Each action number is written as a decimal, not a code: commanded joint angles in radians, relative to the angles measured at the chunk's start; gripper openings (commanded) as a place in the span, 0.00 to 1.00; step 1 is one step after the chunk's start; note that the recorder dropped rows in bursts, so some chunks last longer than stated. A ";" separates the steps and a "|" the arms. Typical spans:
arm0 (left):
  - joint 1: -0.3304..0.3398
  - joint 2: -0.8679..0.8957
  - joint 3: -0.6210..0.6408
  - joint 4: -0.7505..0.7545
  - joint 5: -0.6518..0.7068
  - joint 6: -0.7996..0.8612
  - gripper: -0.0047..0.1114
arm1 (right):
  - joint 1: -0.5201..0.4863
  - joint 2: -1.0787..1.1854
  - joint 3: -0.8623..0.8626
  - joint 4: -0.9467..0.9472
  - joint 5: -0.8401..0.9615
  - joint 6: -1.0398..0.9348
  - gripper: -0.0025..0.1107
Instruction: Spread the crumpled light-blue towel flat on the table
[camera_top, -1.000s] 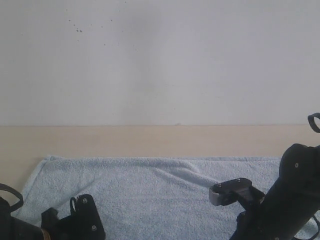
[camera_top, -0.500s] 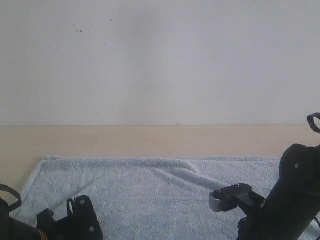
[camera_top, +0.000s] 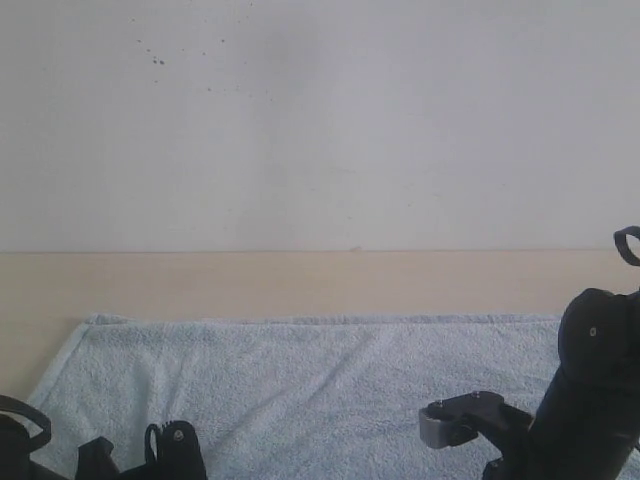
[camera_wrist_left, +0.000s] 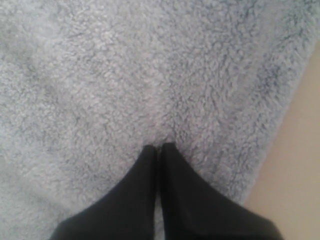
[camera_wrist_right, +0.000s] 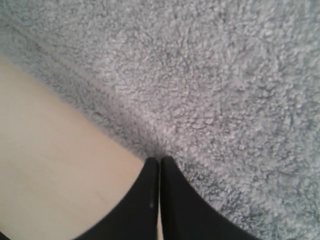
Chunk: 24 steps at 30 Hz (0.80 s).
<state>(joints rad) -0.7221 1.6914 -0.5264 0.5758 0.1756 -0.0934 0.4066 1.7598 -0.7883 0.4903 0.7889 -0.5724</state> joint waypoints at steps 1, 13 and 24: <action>-0.012 0.005 0.027 -0.067 0.122 -0.001 0.07 | 0.001 -0.002 -0.001 0.000 0.057 -0.007 0.02; -0.012 -0.274 0.027 -0.133 0.192 0.051 0.07 | 0.001 -0.034 -0.056 0.033 0.096 -0.008 0.02; 0.166 -0.398 0.041 0.035 0.225 -0.239 0.07 | -0.124 -0.211 -0.071 -0.772 0.169 0.704 0.02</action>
<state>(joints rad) -0.6134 1.2990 -0.4966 0.5450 0.3719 -0.2074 0.3387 1.5716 -0.8959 -0.0683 0.8878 -0.0846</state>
